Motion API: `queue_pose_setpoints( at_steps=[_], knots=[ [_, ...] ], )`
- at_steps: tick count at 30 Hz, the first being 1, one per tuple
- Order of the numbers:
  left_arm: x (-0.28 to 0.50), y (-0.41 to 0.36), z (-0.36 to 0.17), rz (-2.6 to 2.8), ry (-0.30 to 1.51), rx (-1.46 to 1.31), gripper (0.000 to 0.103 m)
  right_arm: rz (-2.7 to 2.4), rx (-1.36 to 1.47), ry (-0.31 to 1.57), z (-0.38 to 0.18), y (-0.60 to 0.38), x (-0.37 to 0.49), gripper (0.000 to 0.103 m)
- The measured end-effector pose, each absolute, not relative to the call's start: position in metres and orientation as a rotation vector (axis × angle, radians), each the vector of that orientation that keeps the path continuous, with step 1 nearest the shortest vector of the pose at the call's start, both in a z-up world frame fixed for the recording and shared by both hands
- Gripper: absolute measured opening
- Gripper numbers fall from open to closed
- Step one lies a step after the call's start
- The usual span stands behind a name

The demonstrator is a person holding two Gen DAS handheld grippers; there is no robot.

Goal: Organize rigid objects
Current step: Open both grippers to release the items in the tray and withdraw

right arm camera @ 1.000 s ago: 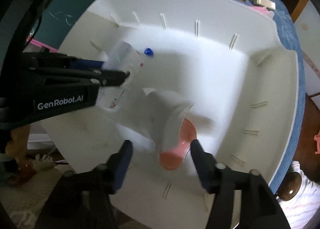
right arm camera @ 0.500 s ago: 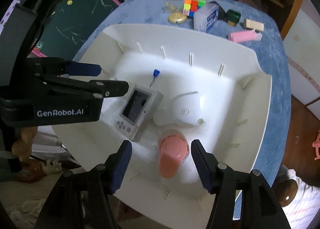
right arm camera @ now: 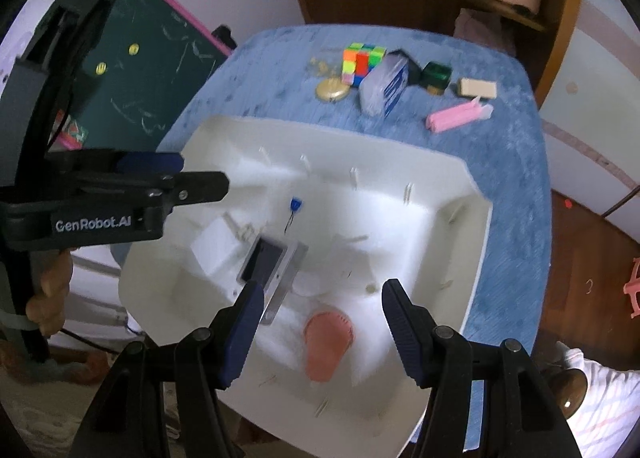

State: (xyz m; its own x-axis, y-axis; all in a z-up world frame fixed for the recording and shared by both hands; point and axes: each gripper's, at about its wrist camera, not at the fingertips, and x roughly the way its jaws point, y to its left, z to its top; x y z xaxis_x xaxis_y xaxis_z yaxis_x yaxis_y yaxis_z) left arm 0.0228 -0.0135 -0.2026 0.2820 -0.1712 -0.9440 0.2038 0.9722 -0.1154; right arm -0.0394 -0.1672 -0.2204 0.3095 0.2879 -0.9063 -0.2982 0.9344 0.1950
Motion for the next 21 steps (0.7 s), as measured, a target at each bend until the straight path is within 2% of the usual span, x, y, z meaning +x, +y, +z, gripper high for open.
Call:
queue_pose_setpoints(
  at_steps=[21],
  knots=[
    [0.082,-0.032,-0.151,-0.305,1.134,0.059,0.068,0.258,0.054,1.051,-0.163,-0.218,0.024,0.062]
  ],
)
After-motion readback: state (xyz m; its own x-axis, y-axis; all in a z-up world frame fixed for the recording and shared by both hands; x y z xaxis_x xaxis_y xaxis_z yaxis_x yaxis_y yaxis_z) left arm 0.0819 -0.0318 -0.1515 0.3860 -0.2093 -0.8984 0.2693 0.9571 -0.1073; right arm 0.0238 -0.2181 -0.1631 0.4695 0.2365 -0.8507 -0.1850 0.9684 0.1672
